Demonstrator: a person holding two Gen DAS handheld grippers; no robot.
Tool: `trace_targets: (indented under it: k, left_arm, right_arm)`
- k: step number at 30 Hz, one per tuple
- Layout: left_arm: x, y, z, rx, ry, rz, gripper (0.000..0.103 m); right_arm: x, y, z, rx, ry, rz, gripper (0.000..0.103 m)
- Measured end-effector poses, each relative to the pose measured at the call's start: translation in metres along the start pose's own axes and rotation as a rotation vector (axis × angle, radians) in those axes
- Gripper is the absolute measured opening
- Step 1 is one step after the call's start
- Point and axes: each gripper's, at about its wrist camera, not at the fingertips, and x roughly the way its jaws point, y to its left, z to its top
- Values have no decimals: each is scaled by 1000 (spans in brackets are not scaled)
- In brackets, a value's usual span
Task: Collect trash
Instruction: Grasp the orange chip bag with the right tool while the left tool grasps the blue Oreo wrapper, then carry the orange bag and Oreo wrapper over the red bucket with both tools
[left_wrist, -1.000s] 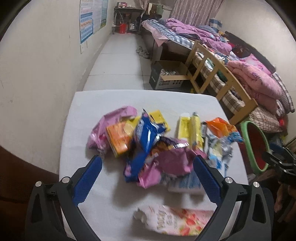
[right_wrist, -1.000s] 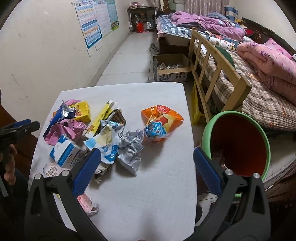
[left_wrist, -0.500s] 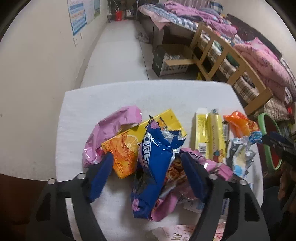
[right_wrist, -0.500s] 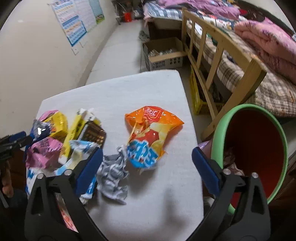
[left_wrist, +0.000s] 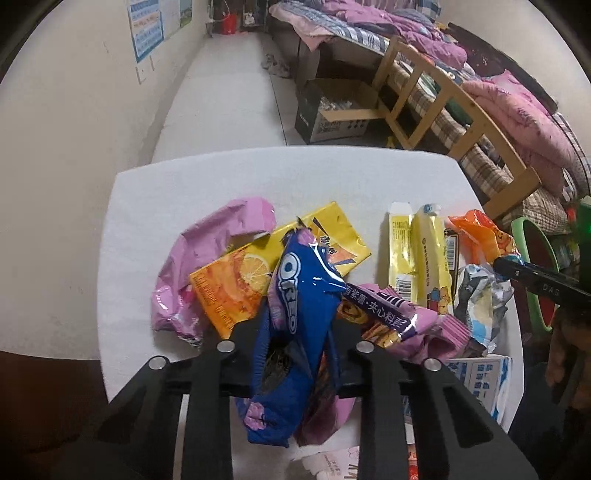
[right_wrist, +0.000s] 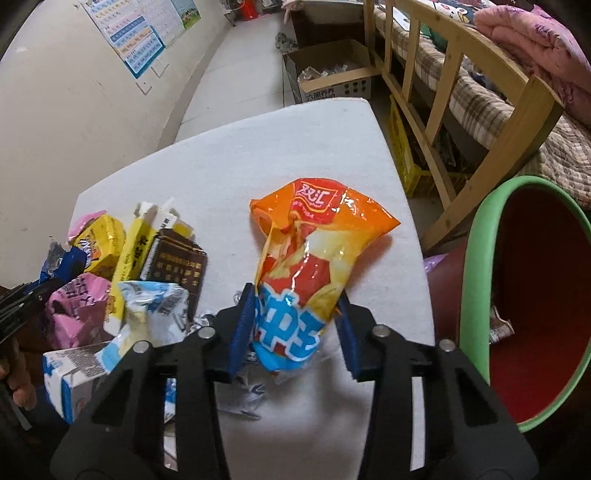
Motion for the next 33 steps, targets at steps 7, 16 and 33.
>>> trace_targets:
  k: [7,16,33]
  left_arm:
    - [-40,5,-6,-27,-91,3,19]
    - [-101,1,-33,-42,-175,-19,19]
    - [-144,-58,-62,22,-237,-71,19]
  right_arm:
    - [-44,12,-8,-46,-71,-14,40]
    - [-119,41,-42,-151,-193,-4,40]
    - [-180,58,-85,-227,-277,17,40]
